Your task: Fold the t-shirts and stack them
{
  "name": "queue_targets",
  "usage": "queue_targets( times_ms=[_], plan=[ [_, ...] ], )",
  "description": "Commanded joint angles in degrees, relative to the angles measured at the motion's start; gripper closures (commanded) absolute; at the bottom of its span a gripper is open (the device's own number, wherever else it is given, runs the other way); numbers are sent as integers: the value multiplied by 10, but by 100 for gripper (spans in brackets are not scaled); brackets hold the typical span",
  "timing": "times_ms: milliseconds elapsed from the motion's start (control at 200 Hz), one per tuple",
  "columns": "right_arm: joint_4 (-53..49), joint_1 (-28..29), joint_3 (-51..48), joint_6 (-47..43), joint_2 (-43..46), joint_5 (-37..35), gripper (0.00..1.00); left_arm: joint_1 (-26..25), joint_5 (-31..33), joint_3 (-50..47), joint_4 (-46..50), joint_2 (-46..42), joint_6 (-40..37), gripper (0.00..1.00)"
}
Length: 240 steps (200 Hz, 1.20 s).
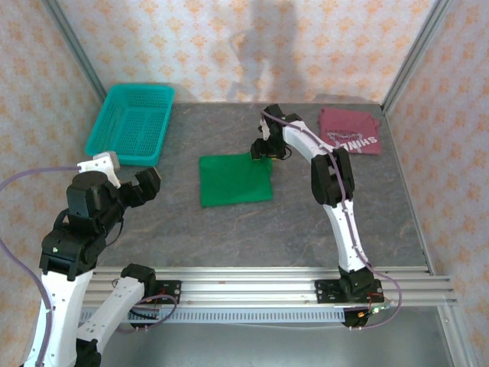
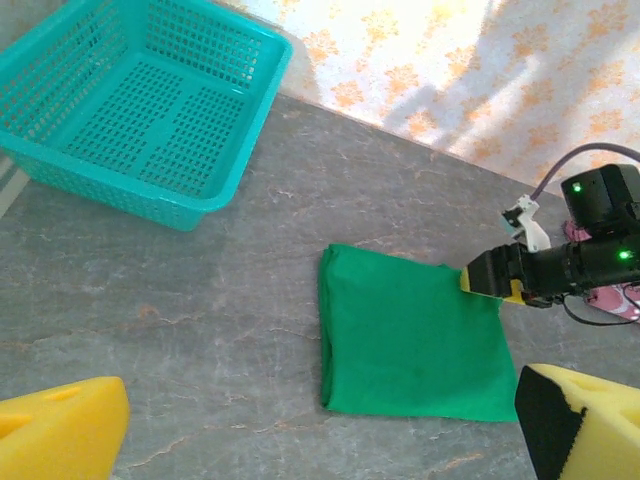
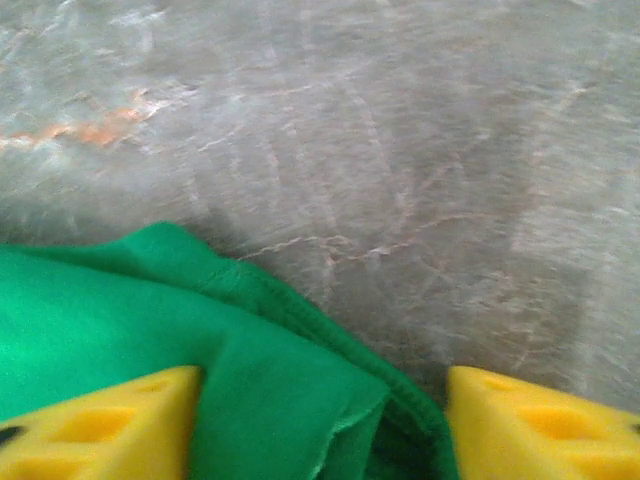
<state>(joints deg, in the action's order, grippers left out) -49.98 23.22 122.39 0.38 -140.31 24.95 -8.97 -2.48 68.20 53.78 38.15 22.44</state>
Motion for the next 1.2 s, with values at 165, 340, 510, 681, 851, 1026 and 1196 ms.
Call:
queue_targets(
  times_ms=[165,340,510,681,851,1026,1196],
  plan=[
    [-31,45,28,8,-36,-49,95,0,32,14,20,4,-12,0],
    [-31,42,10,-9,39,-168,100,0,39,16,23,-3,-14,0],
    [-38,28,-6,-52,115,-297,100,0,6,4,-4,-6,-12,0],
    [-21,3,-26,-101,185,-373,100,0,-13,-17,-44,-3,-15,0],
    [-5,-16,-37,-164,222,-417,100,0,-29,-27,-74,28,-16,0],
    [-6,-37,-6,-189,221,-416,100,0,-37,-34,-109,65,-23,0],
    [-15,-41,45,-224,203,-438,100,0,-38,-34,-130,94,-33,0]
  ],
)
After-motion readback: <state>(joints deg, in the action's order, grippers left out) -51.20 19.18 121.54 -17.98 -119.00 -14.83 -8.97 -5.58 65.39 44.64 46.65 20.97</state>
